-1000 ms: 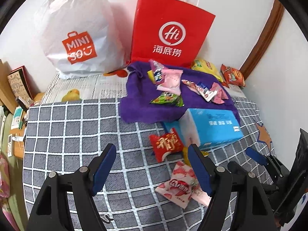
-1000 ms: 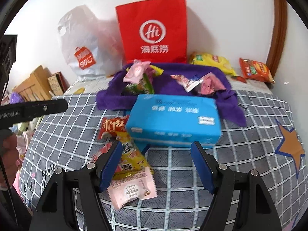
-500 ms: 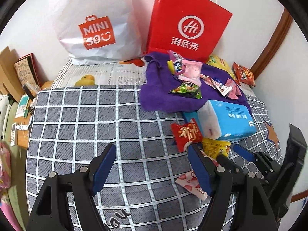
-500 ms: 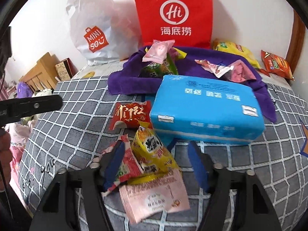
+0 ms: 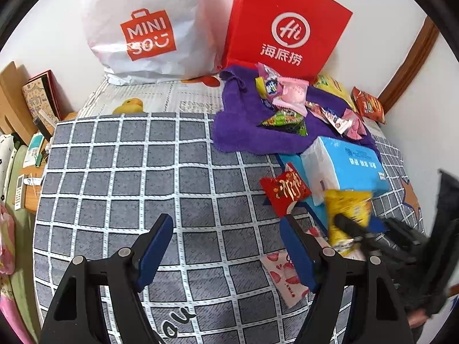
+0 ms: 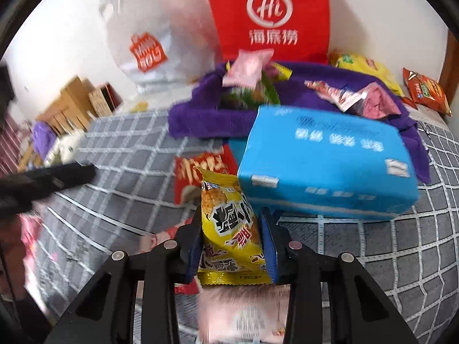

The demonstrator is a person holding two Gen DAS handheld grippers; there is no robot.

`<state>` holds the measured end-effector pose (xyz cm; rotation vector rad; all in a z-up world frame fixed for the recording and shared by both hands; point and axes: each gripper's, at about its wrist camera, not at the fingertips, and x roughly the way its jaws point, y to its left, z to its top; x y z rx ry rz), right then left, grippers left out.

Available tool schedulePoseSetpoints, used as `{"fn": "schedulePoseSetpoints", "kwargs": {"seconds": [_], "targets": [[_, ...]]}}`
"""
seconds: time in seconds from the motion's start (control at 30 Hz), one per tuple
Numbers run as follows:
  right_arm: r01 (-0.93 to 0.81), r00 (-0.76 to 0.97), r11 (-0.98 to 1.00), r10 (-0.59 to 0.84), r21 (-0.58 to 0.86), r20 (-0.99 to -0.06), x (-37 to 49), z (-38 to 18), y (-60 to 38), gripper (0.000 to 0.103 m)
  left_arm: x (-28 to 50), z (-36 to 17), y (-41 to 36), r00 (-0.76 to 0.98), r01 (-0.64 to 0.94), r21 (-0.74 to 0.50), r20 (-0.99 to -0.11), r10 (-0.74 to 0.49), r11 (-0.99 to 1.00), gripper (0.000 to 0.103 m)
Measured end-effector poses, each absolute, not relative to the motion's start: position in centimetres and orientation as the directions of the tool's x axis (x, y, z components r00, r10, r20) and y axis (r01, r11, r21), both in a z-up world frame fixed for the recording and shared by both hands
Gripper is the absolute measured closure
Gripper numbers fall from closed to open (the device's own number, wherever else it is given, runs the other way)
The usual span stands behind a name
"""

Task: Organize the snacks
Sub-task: 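Grasp the yellow triangular snack bag with the right tool, then grasp the pink strawberry-print bag with the left tool while the right tool holds the yellow bag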

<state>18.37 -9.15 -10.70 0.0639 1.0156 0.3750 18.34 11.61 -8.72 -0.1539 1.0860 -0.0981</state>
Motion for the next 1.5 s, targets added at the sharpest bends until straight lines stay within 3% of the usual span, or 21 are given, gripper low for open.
{"fn": "schedulePoseSetpoints", "kwargs": {"seconds": [0.13, 0.17, 0.27, 0.5, 0.7, 0.93, 1.0, 1.07, 1.23, 1.5], "targets": [[-0.290, 0.522, 0.931, 0.348, 0.221, -0.779, 17.5, -8.6, -10.9, 0.069, 18.2, -9.5, 10.1, 0.451, 0.037, -0.166, -0.877, -0.164, 0.985, 0.028], [-0.281, 0.542, 0.937, 0.332, 0.207, -0.772, 17.2, -8.2, -11.5, 0.075, 18.1, -9.6, 9.6, 0.450, 0.052, -0.163, -0.877, -0.169, 0.985, 0.028], [-0.231, 0.592, 0.966, 0.233, 0.115, -0.771, 16.3, -7.6, -13.3, 0.076, 17.6, -10.1, 8.0, 0.439, 0.114, -0.151, -0.879, -0.186, 0.982, 0.028], [-0.177, 0.574, 0.978, 0.195, 0.111, -0.795, 14.9, -9.5, -17.8, 0.076, 15.7, -11.7, 4.9, 0.400, 0.251, -0.149, -0.884, -0.243, 0.956, 0.028], [-0.153, 0.552, 0.975, 0.217, 0.159, -0.805, 14.3, -11.9, -20.4, 0.071, 14.5, -13.4, 2.4, 0.393, 0.323, -0.076, -0.896, -0.207, 0.943, 0.028], [-0.207, 0.576, 0.973, 0.207, 0.105, -0.791, 13.8, -12.8, -19.8, 0.066, 14.8, -14.4, 1.9, 0.414, 0.273, -0.066, -0.892, -0.179, 0.960, 0.029], [-0.207, 0.580, 0.974, 0.200, 0.095, -0.790, 13.8, -12.9, -19.7, 0.065, 15.2, -14.3, 1.9, 0.426, 0.254, -0.074, -0.886, -0.181, 0.964, 0.042], [-0.197, 0.597, 0.978, 0.177, 0.071, -0.782, 13.7, -13.1, -19.7, 0.064, 15.7, -14.3, 2.3, 0.437, 0.226, -0.088, -0.881, -0.181, 0.970, 0.049], [-0.173, 0.593, 0.982, 0.169, 0.080, -0.787, 14.1, -13.3, -20.1, 0.063, 16.3, -14.4, 3.5, 0.476, 0.182, -0.124, -0.857, -0.198, 0.975, 0.049], [-0.155, 0.550, 0.975, 0.218, 0.158, -0.806, 14.9, -14.1, -21.0, 0.061, 15.6, -14.8, 3.1, 0.556, 0.170, -0.078, -0.816, -0.161, 0.982, 0.049]]}}
